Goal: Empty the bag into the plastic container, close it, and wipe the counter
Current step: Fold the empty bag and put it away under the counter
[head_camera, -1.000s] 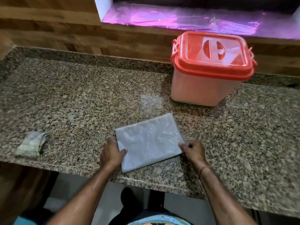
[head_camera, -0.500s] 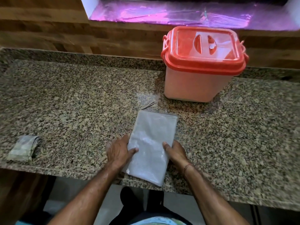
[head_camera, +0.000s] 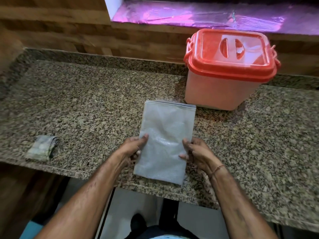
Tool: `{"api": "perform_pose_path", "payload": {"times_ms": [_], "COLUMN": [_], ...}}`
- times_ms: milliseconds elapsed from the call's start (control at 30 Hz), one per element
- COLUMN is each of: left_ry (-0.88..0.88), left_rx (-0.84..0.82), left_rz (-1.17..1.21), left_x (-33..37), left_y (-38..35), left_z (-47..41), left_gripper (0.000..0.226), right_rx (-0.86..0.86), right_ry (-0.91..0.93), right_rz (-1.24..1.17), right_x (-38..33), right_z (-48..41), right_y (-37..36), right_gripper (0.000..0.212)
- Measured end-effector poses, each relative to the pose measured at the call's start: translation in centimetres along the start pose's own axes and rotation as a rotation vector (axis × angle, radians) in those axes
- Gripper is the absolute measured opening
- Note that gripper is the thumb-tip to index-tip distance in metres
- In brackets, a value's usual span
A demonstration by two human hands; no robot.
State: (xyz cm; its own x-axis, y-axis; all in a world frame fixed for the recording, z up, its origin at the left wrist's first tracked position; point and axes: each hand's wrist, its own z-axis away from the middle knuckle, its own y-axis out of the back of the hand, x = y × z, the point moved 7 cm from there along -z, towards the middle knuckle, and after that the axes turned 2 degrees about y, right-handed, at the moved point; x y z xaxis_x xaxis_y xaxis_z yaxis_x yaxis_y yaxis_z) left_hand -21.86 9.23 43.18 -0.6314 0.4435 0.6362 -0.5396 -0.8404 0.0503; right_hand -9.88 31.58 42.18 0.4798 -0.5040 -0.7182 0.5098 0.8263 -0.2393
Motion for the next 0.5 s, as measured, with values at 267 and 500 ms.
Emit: {"api": "perform_pose_path", "payload": {"times_ms": [267, 500], "left_ry": [-0.178, -0.337], "left_rx": [0.222, 0.379], "left_rz": [0.281, 0.543], "left_x": [-0.9, -7.3], "left_y": [3.1, 11.9], "left_z": [3.1, 9.9], "left_gripper": [0.040, 0.025], "right_rx": [0.099, -0.181], "right_ry": [0.173, 0.225], "right_rz": [0.143, 0.064], "right_x": [0.0, 4.1], "right_z": [0.8, 4.8], "right_y": [-3.7, -13.8], "right_gripper": [0.047, 0.050]}}
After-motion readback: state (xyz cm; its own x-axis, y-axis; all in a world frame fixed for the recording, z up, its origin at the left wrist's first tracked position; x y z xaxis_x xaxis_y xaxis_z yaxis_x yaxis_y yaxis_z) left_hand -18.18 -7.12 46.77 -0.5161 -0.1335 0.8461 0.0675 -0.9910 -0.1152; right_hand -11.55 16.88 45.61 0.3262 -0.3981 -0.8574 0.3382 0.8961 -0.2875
